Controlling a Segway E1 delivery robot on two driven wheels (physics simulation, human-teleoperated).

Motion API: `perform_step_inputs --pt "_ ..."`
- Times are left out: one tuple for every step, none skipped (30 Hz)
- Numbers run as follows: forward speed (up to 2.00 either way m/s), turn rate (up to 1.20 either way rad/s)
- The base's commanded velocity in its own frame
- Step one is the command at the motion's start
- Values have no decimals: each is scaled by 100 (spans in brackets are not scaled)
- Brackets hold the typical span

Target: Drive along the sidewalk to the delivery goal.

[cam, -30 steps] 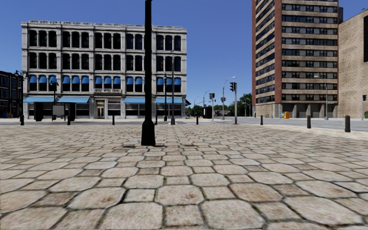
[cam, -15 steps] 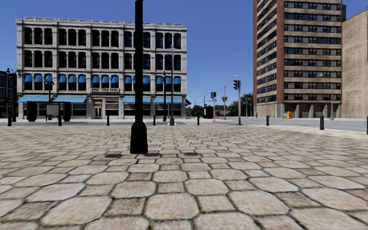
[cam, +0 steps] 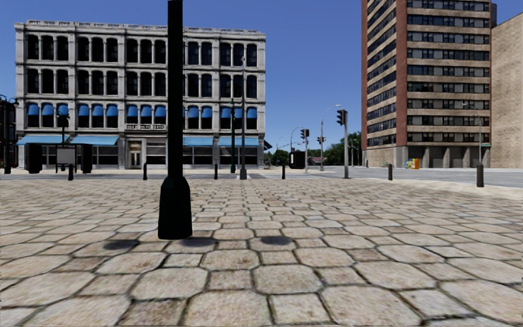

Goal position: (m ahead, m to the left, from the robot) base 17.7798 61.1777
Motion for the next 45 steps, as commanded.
perform_step_inputs --pt "200 0" --pt "200 0" --pt "200 0" --pt "200 0" --pt "200 0" --pt "200 0" --pt "200 0" --pt "200 0" --pt "200 0" --pt "200 0" --pt "200 0" --pt "200 0" --pt "200 0" --pt "200 0" --pt "200 0" --pt "200 0" --pt "200 0" --pt "200 0" --pt "200 0" --pt "200 0" --pt "200 0" --pt "200 0" --pt "200 0" --pt "200 0" --pt "200 0" --pt "200 0" --pt "200 0" --pt "200 0" --pt "200 0" --pt "200 0" --pt "200 0" --pt "200 0" --pt "200 0" --pt "200 0" --pt "200 0" --pt "200 0" --pt "200 0" --pt "200 0" --pt "200 0" --pt "200 0" --pt "200 0" --pt "200 0" --pt "200 0" --pt "200 0" --pt "200 0"
